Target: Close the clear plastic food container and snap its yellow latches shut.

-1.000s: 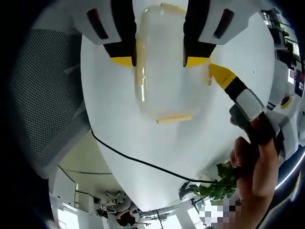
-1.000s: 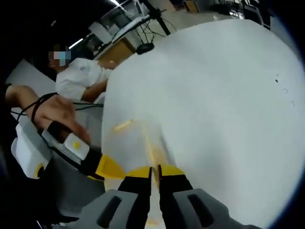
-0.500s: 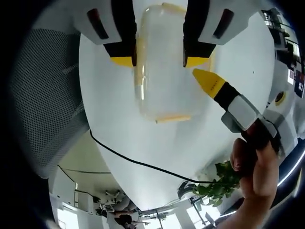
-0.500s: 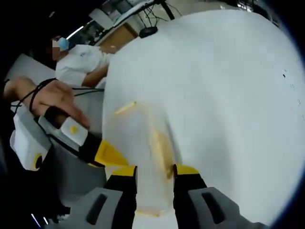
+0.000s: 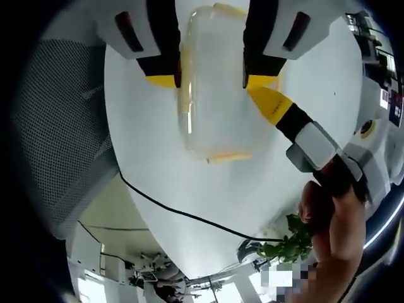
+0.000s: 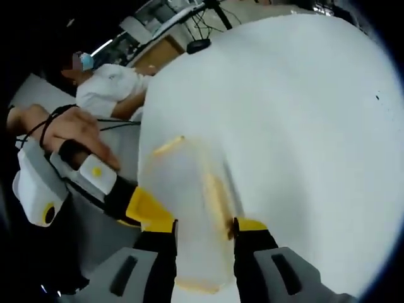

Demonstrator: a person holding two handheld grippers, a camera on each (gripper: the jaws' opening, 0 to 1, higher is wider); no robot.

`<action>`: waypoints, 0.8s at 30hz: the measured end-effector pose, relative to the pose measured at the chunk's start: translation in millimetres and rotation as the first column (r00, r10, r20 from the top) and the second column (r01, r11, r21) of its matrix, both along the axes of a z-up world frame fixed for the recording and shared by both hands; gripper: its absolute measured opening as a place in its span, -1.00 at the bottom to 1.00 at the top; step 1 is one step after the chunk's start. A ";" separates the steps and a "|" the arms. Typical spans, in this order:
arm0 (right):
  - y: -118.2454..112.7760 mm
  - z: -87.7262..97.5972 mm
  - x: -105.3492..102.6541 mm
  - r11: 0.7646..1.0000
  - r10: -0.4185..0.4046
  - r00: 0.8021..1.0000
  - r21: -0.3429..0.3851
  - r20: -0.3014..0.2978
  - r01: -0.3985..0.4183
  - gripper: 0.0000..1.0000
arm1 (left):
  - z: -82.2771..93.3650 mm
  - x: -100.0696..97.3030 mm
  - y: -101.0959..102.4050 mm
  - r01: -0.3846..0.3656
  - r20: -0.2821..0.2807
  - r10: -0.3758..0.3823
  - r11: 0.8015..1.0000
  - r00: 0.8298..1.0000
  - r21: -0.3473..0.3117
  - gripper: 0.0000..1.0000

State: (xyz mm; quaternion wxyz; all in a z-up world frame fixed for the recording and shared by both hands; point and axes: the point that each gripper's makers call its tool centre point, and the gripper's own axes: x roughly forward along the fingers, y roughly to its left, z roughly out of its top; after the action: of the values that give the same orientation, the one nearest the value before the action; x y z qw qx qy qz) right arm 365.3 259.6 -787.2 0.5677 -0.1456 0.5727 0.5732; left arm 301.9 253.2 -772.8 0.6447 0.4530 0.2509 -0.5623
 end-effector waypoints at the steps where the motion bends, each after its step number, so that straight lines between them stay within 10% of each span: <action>1: 0.1 0.1 0.0 1.000 0.002 1.000 0.001 0.003 -0.002 -0.32 | 0.1 0.5 -0.2 0.005 -0.001 -0.005 1.000 1.000 -0.006 -0.25; 13: 0.6 9.8 2.2 0.998 0.052 0.988 0.023 0.145 -0.056 -0.34 | 2.9 1.0 -3.8 0.028 0.005 -0.028 0.999 1.000 -0.015 -0.21; 24: -11.7 25.4 -1.1 0.998 0.047 0.967 0.023 0.251 -0.055 -0.14 | 24.1 -3.2 -7.4 -0.087 -0.186 0.066 0.991 0.980 -0.106 0.06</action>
State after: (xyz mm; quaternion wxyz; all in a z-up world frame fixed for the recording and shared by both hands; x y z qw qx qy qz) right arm 364.1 248.0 -761.7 0.6225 -0.2230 0.4840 0.5731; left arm 298.7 245.8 -748.7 0.6650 0.3522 0.2937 -0.5894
